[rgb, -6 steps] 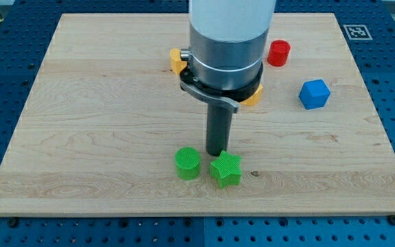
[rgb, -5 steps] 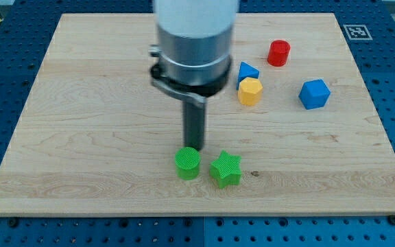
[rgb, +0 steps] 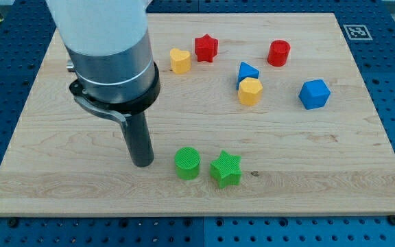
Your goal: Push the green circle into the green star
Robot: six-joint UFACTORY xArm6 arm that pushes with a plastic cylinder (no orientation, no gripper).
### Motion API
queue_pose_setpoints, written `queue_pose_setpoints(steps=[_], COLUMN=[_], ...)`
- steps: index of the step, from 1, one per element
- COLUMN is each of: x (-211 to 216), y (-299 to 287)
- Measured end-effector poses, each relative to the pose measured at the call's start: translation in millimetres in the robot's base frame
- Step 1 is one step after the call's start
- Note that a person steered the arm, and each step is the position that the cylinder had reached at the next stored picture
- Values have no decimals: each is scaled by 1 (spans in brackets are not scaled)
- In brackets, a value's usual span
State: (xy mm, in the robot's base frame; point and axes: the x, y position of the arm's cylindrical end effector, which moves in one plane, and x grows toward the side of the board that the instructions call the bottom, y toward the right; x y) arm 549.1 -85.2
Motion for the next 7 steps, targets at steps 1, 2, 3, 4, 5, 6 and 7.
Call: queue_pose_setpoints(steps=[1, 2, 3, 4, 5, 6, 7], x=[0, 7, 15, 15, 15, 15, 15], y=[18, 37, 45, 62, 69, 65, 45])
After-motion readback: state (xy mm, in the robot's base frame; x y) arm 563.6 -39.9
